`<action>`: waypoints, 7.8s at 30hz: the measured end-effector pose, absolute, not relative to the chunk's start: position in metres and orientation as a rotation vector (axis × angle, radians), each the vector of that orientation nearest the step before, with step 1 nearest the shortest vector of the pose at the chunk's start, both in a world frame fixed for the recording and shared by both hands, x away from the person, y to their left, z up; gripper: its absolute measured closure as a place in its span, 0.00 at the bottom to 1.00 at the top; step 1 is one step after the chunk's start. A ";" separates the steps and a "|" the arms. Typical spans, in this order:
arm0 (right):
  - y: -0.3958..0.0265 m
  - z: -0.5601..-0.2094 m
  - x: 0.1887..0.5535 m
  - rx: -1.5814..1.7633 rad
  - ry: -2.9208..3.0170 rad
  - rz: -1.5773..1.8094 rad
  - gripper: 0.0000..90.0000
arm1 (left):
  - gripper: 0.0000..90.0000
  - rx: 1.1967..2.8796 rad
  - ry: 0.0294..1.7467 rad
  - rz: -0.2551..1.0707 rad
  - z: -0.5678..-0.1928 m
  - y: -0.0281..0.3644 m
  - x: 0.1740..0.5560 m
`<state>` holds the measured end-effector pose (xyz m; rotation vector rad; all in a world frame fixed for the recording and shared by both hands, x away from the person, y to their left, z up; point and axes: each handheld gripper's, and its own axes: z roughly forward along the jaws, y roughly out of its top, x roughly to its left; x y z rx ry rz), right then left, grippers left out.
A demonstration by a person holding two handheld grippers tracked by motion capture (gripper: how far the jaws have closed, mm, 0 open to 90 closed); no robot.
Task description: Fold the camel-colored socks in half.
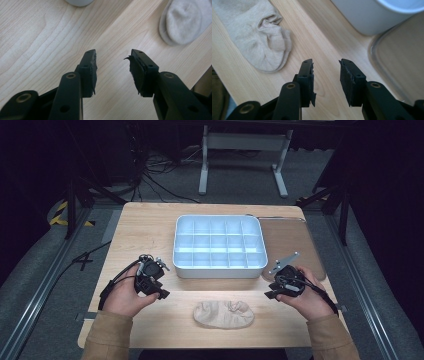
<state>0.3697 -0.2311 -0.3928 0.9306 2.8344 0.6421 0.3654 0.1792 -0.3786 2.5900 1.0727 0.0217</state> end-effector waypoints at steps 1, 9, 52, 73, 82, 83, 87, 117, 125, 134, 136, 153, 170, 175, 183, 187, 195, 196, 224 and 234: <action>-0.234 -0.395 0.370 0.952 2.829 0.648 0.71 | 0.65 2.577 1.068 0.009 -0.376 0.179 0.365; -0.240 -0.390 0.366 0.973 2.795 0.747 0.70 | 0.66 2.538 0.994 -0.092 -0.368 0.168 0.361; -0.207 -0.419 0.347 0.990 2.880 0.859 0.65 | 0.70 2.627 1.062 -0.321 -0.434 0.093 0.362; -0.187 -0.423 0.337 0.906 2.925 0.775 0.75 | 0.95 2.658 1.068 -0.274 -0.436 0.081 0.354; -0.164 -0.419 0.327 0.763 2.904 0.857 0.95 | 0.95 2.611 1.071 -0.244 -0.426 0.089 0.350; -0.160 -0.419 0.326 0.745 2.902 0.865 0.96 | 0.95 2.610 1.071 -0.248 -0.425 0.090 0.349; -0.151 -0.421 0.324 0.712 2.897 0.906 0.99 | 0.95 2.595 1.078 -0.242 -0.418 0.095 0.347; -0.155 -0.448 0.336 0.776 2.854 0.835 1.00 | 0.95 2.558 1.141 -0.241 -0.400 0.120 0.346; -0.152 -0.455 0.337 0.755 2.864 0.782 1.00 | 0.95 2.559 1.147 -0.244 -0.399 0.123 0.347; -0.151 -0.451 0.335 0.743 2.848 0.815 1.00 | 0.95 2.555 1.143 -0.245 -0.400 0.122 0.346; -0.151 -0.450 0.335 0.732 2.847 0.838 1.00 | 0.95 2.555 1.146 -0.248 -0.400 0.122 0.346; -0.144 -0.455 0.334 0.714 2.840 0.832 1.00 | 0.95 2.522 1.079 -0.277 -0.391 0.116 0.347; -0.146 -0.456 0.334 0.666 2.845 0.849 1.00 | 0.95 2.523 0.983 -0.292 -0.383 0.085 0.355; -0.145 -0.456 0.333 0.658 2.836 0.837 1.00 | 0.95 2.520 0.951 -0.288 -0.380 0.074 0.357; -0.146 -0.457 0.332 0.655 2.828 0.849 1.00 | 0.95 2.541 0.897 -0.307 -0.384 0.053 0.362; -0.147 -0.458 0.330 0.663 2.821 0.869 1.00 | 0.95 2.545 0.882 -0.330 -0.388 0.044 0.364; -0.150 -0.460 0.327 0.678 2.786 0.898 1.00 | 0.95 2.570 0.851 -0.365 -0.400 0.028 0.370; -0.150 -0.460 0.326 0.677 2.778 0.906 1.00 | 0.95 2.581 0.842 -0.354 -0.402 0.026 0.372; -0.160 -0.446 0.325 0.712 2.762 0.895 0.99 | 0.76 2.428 0.827 -0.256 -0.387 0.049 0.362; -0.148 -0.406 0.317 0.639 2.691 1.053 0.99 | 0.77 2.399 0.928 -0.191 -0.382 0.079 0.355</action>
